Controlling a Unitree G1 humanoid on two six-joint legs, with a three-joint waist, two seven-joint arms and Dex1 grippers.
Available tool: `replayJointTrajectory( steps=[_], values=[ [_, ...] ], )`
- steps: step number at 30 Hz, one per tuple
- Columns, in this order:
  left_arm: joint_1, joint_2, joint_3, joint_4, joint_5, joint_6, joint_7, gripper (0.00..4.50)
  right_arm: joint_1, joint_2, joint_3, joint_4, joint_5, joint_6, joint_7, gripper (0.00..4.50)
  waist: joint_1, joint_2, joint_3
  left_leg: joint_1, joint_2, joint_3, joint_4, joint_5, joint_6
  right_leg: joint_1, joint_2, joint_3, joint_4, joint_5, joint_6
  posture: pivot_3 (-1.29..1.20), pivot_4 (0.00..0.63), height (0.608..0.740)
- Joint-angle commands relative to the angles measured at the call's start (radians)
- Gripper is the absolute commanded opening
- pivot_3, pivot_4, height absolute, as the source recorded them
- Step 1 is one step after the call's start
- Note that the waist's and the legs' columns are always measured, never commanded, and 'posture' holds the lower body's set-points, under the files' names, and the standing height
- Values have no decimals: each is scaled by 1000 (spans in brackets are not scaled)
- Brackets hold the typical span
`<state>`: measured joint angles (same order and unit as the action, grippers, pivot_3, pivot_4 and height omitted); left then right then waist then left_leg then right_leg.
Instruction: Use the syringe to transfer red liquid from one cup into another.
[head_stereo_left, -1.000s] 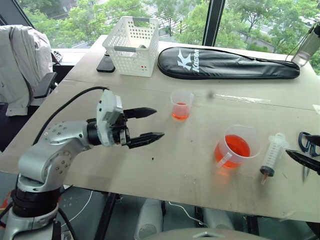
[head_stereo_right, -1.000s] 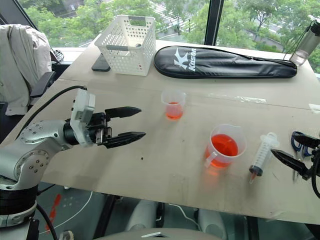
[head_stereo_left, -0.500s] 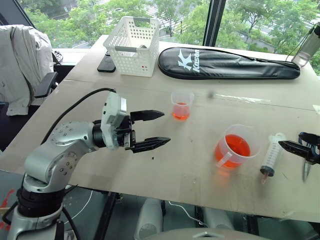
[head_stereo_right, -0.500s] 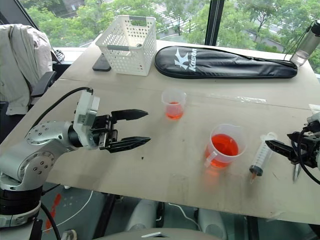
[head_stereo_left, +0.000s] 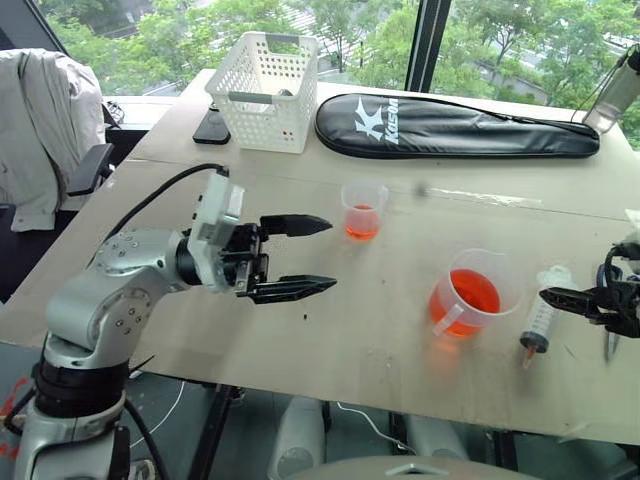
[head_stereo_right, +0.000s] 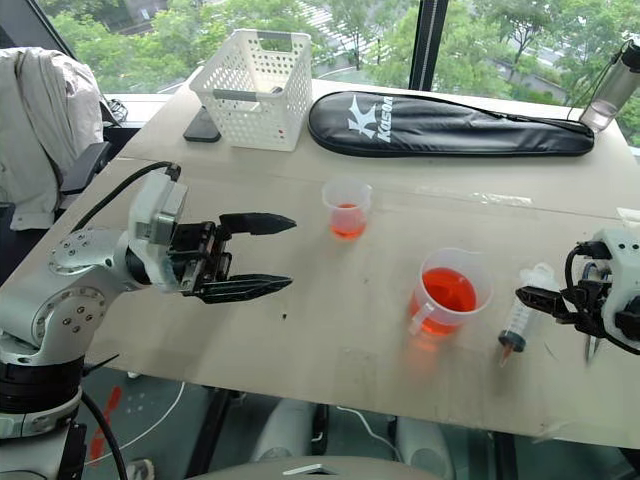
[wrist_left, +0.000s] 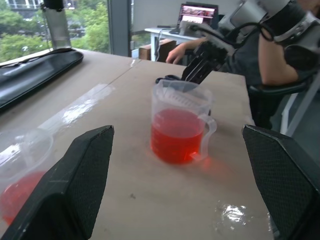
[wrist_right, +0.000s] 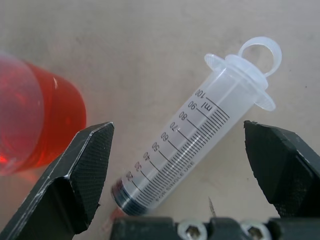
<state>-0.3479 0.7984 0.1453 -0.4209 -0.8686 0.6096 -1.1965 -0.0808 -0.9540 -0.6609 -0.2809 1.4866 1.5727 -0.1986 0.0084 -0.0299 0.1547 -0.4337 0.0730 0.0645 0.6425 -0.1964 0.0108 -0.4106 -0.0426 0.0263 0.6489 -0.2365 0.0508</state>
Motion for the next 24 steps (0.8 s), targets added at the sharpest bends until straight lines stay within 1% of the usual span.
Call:
replayJointTrajectory(
  steps=[1, 2, 3, 6, 11, 18, 21, 22, 24],
  values=[
    [-35, 15, 6, -20, -42, 9, -33, 4183, 49, -109, 105, 66, 368, -228, -317, 4456, -3, 0, 0, 0, 0, 0, 0, 0, 0, 0, 0, 0, 0, 0, 0, 0, 150, 724],
    [-41, 14, 3, -24, -48, 12, -37, 4183, 51, -132, 146, 75, 435, -284, -374, 4456, -4, 0, 0, 0, 0, 0, -1, 0, 0, 0, 0, 0, 0, 0, 0, 0, 150, 724],
    [-46, 14, 0, -28, -54, 17, -39, 4183, 46, -144, 180, 79, 471, -327, -421, 4456, -6, 0, 0, 0, 0, 0, -1, 0, 0, 0, 0, 1, 0, 0, 0, 0, 150, 724],
    [-63, 12, -7, -41, -73, 32, -39, 4183, 2, -146, 260, 94, 486, -385, -469, 4456, -15, -1, 0, 0, 0, -1, 0, 0, 0, 0, 2, 1, 0, 0, 0, 0, 150, 724],
    [-94, 14, -8, -62, -90, 48, -20, 4183, -66, -172, 360, 158, 486, -390, -513, 4456, -21, -1, 0, 0, 0, -1, 0, 0, 0, 0, 2, 2, 0, 0, 0, 0, 150, 724],
    [-83, 19, 4, -112, -123, 78, 30, 4183, -145, -144, 468, 284, 486, -372, -577, 4456, -21, -1, 0, 0, 0, -1, 0, 0, 0, 0, 3, 2, 0, 0, 0, 0, 150, 724],
    [-62, 23, 11, -129, -122, 75, 44, 4183, -150, -127, 505, 330, 486, -353, -588, 3743, -20, -1, 0, 0, 0, -1, 0, 0, 0, 0, 3, 2, 0, 0, 0, 0, 150, 724],
    [-59, 23, 13, -132, -125, 76, 52, 4183, -148, -127, 515, 331, 486, -343, -584, 3168, -20, -1, 0, 0, 0, -1, 0, 0, 0, 0, 3, 2, 0, 0, 0, 0, 150, 724],
    [-54, 22, 17, -136, -128, 76, 64, 4183, -147, -136, 536, 328, 486, -325, -577, 2283, -20, -1, 0, 0, 1, -1, 0, 0, 0, 0, 3, 3, 0, 0, 0, 0, 150, 724]
  ],
)
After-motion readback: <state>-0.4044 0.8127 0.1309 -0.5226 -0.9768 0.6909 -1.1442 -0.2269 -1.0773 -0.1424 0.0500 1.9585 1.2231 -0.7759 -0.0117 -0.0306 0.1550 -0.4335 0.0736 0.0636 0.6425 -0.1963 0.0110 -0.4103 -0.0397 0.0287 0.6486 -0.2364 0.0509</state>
